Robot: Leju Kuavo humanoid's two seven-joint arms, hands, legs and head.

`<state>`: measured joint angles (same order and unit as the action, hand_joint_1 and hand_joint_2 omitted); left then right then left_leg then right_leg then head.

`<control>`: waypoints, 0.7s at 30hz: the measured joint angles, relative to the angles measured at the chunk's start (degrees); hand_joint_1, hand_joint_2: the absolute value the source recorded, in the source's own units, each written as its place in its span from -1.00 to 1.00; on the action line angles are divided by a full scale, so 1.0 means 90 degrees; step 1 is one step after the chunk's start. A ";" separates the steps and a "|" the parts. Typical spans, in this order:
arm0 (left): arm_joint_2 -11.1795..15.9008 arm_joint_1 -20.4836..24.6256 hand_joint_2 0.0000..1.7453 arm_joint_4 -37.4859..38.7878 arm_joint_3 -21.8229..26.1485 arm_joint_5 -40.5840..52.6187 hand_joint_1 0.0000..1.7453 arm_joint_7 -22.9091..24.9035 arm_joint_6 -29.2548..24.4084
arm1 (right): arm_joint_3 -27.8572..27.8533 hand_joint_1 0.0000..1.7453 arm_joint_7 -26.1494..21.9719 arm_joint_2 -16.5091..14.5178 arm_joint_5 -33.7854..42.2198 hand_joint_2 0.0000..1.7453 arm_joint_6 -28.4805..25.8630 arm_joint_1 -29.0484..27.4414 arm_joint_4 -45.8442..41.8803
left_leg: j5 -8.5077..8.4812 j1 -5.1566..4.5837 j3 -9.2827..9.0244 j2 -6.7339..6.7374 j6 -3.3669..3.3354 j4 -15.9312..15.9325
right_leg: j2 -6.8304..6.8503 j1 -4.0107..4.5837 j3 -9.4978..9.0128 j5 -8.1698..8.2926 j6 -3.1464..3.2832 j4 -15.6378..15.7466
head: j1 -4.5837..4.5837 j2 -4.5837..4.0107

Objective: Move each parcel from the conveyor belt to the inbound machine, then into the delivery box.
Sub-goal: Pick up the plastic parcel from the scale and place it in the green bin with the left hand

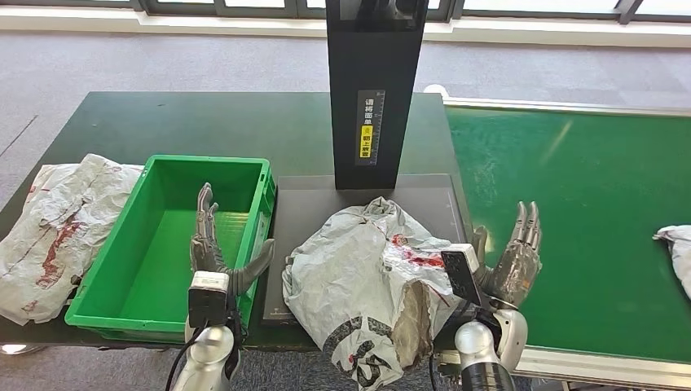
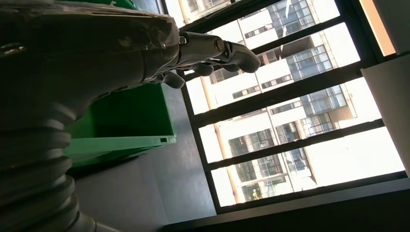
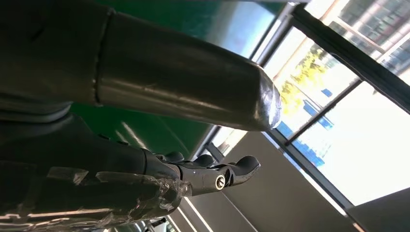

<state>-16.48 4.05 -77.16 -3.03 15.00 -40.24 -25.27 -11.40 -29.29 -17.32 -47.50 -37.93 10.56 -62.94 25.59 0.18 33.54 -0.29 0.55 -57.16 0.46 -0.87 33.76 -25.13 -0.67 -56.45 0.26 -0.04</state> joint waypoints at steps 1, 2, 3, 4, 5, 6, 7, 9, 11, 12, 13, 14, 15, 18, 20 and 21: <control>0.0000 0.0005 1.00 -0.0002 -0.0017 0.0016 -1.00 0.0000 0.0050 | -0.0001 -1.00 -0.0300 -0.0014 0.0227 -1.00 -0.0100 -0.0038 -0.0162 | 0.0000 0.0000 -0.0001 0.0000 0.0000 -0.0001 | 0.0000 0.0000 0.0001 0.0000 0.0000 0.0000 | -0.0001 0.0000; 0.0000 0.0016 1.00 -0.0001 -0.0053 0.0061 -1.00 0.0000 0.0115 | -0.0001 -1.00 -0.0567 -0.0021 0.0425 -1.00 -0.0168 -0.0080 -0.0368 | 0.0000 -0.0001 -0.0001 0.0000 0.0000 -0.0002 | 0.0000 -0.0001 0.0003 0.0000 0.0000 0.0000 | -0.0001 0.0000; 0.0000 0.0034 1.00 0.0010 -0.0109 0.0143 -1.00 0.0000 0.0190 | -0.0002 -1.00 -0.0787 -0.0021 0.0579 -0.50 -0.0208 -0.0123 -0.0600 | 0.0000 -0.0001 -0.0001 0.0001 0.0000 -0.0003 | 0.0000 -0.0001 0.0003 0.0000 0.0000 0.0001 | -0.0001 0.0001; 0.0000 0.0060 1.00 0.0038 -0.0187 0.0273 -1.00 0.0000 0.0275 | -0.0002 -1.00 -0.0950 -0.0021 0.0690 0.00 -0.0224 -0.0165 -0.0853 | 0.0000 -0.0002 -0.0001 0.0001 0.0000 -0.0003 | -0.0001 -0.0002 0.0004 0.0000 -0.0001 0.0001 | 0.0000 0.0001; 0.0000 0.0091 1.00 0.0085 -0.0279 0.0439 -1.00 0.0001 0.0363 | -0.0003 -1.00 -0.1067 -0.0021 0.0771 0.50 -0.0232 -0.0207 -0.1111 | 0.0001 -0.0003 -0.0001 0.0002 -0.0001 -0.0004 | -0.0002 -0.0003 0.0004 0.0001 -0.0001 0.0002 | 0.0001 0.0001; 0.0000 0.0125 1.00 0.0151 -0.0375 0.0614 -1.00 0.0006 0.0446 | -0.0003 -1.00 -0.1139 -0.0021 0.0828 1.00 -0.0235 -0.0244 -0.1362 | 0.0001 -0.0004 -0.0001 0.0004 -0.0001 -0.0004 | -0.0004 -0.0005 0.0005 0.0001 -0.0002 0.0002 | 0.0001 0.0001; 0.0000 0.0164 1.00 0.0235 -0.0477 0.0776 -1.00 0.0027 0.0526 | -0.0003 -1.00 -0.1180 -0.0021 0.0864 1.00 -0.0238 -0.0279 -0.1621 | 0.0001 -0.0005 -0.0002 0.0006 -0.0002 -0.0004 | -0.0008 -0.0006 0.0006 0.0002 -0.0003 0.0003 | 0.0001 0.0001; 0.0000 0.0248 1.00 0.0440 -0.0683 0.0989 -1.00 0.0114 0.0675 | -0.0003 -1.00 -0.1208 -0.0021 0.0896 1.00 -0.0240 -0.0345 -0.2109 | 0.0002 -0.0007 -0.0004 0.0014 -0.0002 -0.0006 | -0.0018 -0.0009 0.0010 0.0004 -0.0006 0.0004 | 0.0000 0.0001; 0.0001 0.0352 1.00 0.0676 -0.0894 0.1097 -1.00 0.0267 0.0832 | -0.0003 -1.00 -0.1216 -0.0020 0.0915 1.00 -0.0241 -0.0393 -0.2512 | 0.0002 -0.0009 -0.0006 0.0024 -0.0003 -0.0007 | -0.0031 -0.0009 0.0012 0.0007 -0.0007 0.0005 | -0.0001 0.0001; 0.0001 0.0429 1.00 0.0805 -0.0994 0.1135 -1.00 0.0357 0.0901 | -0.0003 -1.00 -0.1218 -0.0019 0.0922 1.00 -0.0242 -0.0409 -0.2668 | 0.0002 -0.0009 -0.0007 0.0028 -0.0003 -0.0007 | -0.0036 -0.0009 0.0013 0.0008 -0.0008 0.0005 | -0.0001 0.0001; -0.0004 0.0537 1.00 0.0949 -0.1091 0.1168 -1.00 0.0448 0.0953 | -0.0003 -1.00 -0.1219 -0.0019 0.0927 1.00 -0.0242 -0.0424 -0.2807 | 0.0002 -0.0009 -0.0007 0.0031 -0.0003 -0.0007 | -0.0040 -0.0009 0.0013 0.0011 -0.0008 0.0005 | 0.0000 0.0001; -0.0014 0.0674 1.00 0.1107 -0.1187 0.1188 -1.00 0.0535 0.0982 | -0.0003 -1.00 -0.1219 -0.0019 0.0927 1.00 -0.0242 -0.0437 -0.2932 | 0.0002 -0.0009 -0.0007 0.0033 -0.0003 -0.0006 | -0.0041 -0.0009 0.0013 0.0012 -0.0009 0.0005 | 0.0000 0.0001; -0.0034 0.0838 1.00 0.1285 -0.1282 0.1198 -1.00 0.0610 0.0979 | -0.0003 -1.00 -0.1220 -0.0019 0.0923 1.00 -0.0242 -0.0449 -0.3039 | 0.0001 -0.0009 -0.0007 0.0034 -0.0003 -0.0006 | -0.0042 -0.0009 0.0011 0.0014 -0.0010 0.0005 | 0.0001 0.0001; -0.0143 0.1373 1.00 0.1915 -0.1593 0.1201 -1.00 0.0821 0.0856 | -0.0003 -1.00 -0.1217 -0.0019 0.0913 1.00 -0.0242 -0.0471 -0.3259 | 0.0000 -0.0009 -0.0009 0.0033 -0.0004 -0.0006 | -0.0042 -0.0009 0.0008 0.0020 -0.0014 0.0005 | 0.0001 0.0000; -0.0228 0.1684 1.00 0.2333 -0.1803 0.1248 -1.00 0.0998 0.0723 | -0.0003 -1.00 -0.1216 -0.0019 0.0924 1.00 -0.0242 -0.0484 -0.3358 | -0.0001 -0.0009 -0.0010 0.0034 -0.0005 -0.0007 | -0.0043 -0.0010 0.0006 0.0022 -0.0017 0.0004 | 0.0001 0.0000; -0.0270 0.1809 1.00 0.2527 -0.1902 0.1317 -1.00 0.1117 0.0657 | -0.0003 -1.00 -0.1216 -0.0019 0.0931 1.00 -0.0242 -0.0490 -0.3397 | -0.0001 -0.0009 -0.0010 0.0034 -0.0005 -0.0007 | -0.0044 -0.0010 0.0006 0.0023 -0.0017 0.0004 | 0.0001 0.0001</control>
<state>-18.91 20.33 -54.42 -20.14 26.85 -30.18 -19.35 -11.43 -40.23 -17.49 -39.12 -40.11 6.15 -93.51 25.58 0.10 33.45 0.02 0.51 -57.23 0.06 -0.97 33.82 -24.92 -0.82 -56.42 0.27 -0.04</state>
